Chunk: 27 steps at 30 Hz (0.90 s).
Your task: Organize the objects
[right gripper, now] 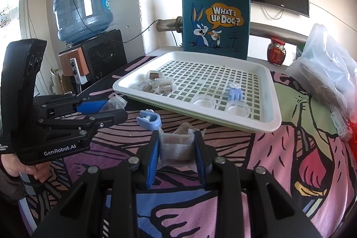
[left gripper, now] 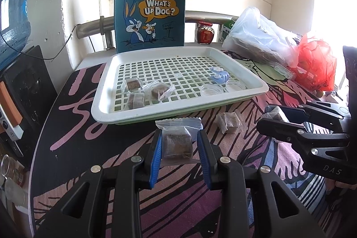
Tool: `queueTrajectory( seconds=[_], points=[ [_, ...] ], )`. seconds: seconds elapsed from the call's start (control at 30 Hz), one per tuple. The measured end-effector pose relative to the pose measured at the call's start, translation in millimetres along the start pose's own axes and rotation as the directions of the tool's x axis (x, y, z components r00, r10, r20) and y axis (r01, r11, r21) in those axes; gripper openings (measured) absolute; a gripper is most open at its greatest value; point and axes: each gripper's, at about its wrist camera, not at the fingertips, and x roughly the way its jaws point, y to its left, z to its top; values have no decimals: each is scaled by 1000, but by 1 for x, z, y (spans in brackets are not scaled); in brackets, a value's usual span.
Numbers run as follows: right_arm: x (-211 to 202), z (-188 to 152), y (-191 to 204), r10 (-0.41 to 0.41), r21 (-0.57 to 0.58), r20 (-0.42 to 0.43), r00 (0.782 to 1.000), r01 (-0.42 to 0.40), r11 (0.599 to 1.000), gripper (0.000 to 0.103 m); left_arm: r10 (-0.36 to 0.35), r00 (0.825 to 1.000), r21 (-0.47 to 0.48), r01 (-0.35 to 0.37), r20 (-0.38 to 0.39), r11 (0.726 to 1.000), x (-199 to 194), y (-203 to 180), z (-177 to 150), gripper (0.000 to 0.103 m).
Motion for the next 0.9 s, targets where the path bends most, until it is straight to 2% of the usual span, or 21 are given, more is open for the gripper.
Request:
queueTrajectory(
  seconds=[0.9],
  points=[
    [0, -1, 2, -2, -15, 3, 1000, 2, 1000, 29, 0, 1000, -4, 0, -10, 1000, 2, 1, 0, 30]
  ],
)
